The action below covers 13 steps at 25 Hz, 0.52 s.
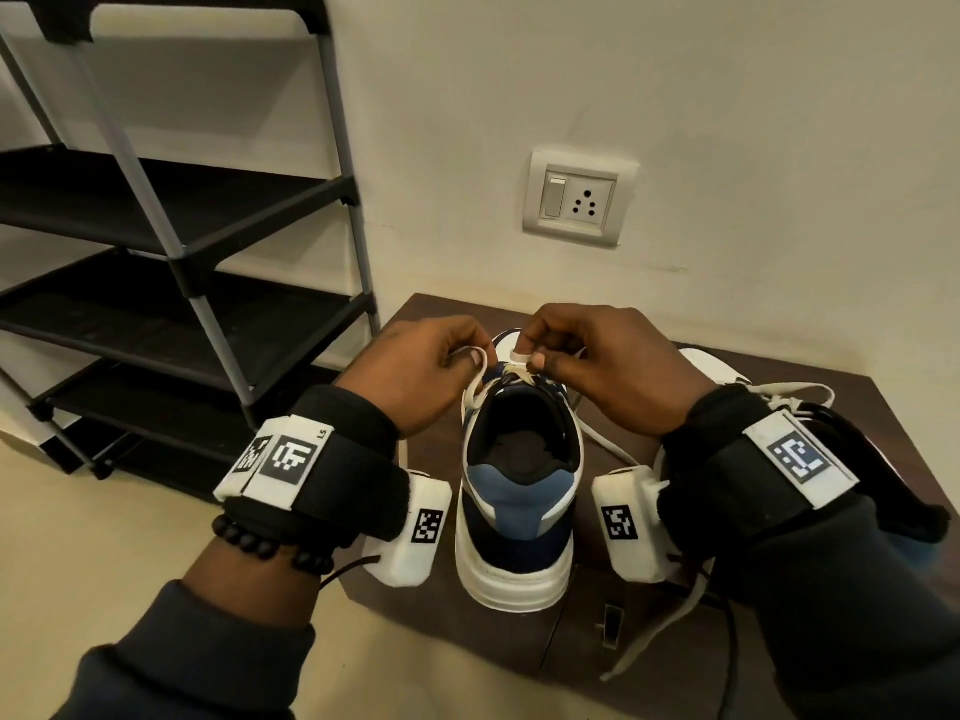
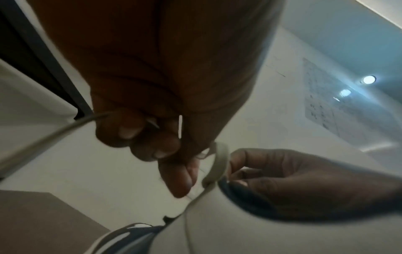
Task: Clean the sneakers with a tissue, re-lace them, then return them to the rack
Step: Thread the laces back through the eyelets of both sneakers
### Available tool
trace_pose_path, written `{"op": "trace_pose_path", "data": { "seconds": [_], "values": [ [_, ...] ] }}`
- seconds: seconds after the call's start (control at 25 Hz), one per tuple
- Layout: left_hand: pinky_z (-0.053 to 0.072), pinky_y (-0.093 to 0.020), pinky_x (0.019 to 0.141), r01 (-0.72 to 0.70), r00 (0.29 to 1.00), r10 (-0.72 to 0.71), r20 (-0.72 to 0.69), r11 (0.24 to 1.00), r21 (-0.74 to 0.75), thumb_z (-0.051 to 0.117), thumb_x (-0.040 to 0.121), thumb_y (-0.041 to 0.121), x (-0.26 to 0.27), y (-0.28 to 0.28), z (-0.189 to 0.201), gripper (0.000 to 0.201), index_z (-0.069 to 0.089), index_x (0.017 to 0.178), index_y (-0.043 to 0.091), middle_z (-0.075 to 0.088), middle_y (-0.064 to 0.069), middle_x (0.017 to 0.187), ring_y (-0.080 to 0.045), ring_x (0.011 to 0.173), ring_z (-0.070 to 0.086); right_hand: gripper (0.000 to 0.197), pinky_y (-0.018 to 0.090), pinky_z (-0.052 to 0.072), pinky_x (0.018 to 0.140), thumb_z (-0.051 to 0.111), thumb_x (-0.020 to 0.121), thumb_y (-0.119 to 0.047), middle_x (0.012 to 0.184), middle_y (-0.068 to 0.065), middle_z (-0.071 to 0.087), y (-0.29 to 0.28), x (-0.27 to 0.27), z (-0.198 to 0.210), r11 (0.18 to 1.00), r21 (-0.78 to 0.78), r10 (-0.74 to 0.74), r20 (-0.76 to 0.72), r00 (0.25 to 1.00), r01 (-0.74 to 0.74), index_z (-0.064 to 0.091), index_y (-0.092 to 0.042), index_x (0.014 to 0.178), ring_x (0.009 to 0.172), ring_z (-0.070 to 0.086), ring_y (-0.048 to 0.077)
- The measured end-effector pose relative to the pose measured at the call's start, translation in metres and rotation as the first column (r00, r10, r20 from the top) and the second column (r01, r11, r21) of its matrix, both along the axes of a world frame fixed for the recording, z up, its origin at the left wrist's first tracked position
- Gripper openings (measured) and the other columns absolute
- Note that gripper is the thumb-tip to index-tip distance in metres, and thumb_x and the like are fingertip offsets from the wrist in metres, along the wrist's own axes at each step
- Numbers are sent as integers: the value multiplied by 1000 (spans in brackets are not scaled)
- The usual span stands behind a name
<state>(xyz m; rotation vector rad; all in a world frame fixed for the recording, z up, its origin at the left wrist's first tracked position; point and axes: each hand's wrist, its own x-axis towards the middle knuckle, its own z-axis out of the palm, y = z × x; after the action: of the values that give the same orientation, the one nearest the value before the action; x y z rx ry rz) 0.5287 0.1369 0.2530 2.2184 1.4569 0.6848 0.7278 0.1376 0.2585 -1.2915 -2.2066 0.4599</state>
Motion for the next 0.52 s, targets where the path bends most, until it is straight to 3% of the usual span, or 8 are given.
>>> {"op": "trace_pose_path", "data": {
  "seconds": [0.08,0.12,0.28,0.36,0.52],
  "values": [
    [51,-32,77,7,998,-1,-69,997,76,51,95,24,2,-1,-1,14,64,95,29,65,9,87,-8,83,60,10,12,42,67,61,89,-18,82,-6,66,-2,-3,-2,999,37,-9,-23,1000,10,61,-23,97,77,59,2],
    [50,-31,78,12,998,-6,-64,996,94,52,94,24,3,-1,-1,12,64,96,28,65,9,88,-9,85,60,11,11,41,66,62,89,-17,81,-7,65,-3,-3,-2,999,46,-20,-49,999,22,59,-23,98,76,58,2],
    [40,-14,68,17,999,-12,-49,993,114,55,93,23,9,0,-1,13,64,102,23,64,9,93,-6,84,56,18,8,41,65,62,88,-18,81,-9,65,-2,-5,-2,998,32,-49,-106,993,52,56,-22,104,75,58,-2],
    [38,-16,65,5,998,2,-60,993,120,55,92,22,12,2,-3,13,63,102,20,64,6,93,-9,83,55,19,5,40,63,62,89,-19,81,-10,64,-1,-8,-6,998,39,-47,-105,993,51,56,-22,106,72,57,-2],
    [45,-23,70,-13,995,5,101,997,71,56,91,24,11,4,-5,10,63,97,25,66,9,88,-8,81,59,15,6,41,61,60,90,-19,84,-10,63,2,-12,-13,994,45,-92,-153,984,100,58,-21,105,74,57,-1]
  ]
}}
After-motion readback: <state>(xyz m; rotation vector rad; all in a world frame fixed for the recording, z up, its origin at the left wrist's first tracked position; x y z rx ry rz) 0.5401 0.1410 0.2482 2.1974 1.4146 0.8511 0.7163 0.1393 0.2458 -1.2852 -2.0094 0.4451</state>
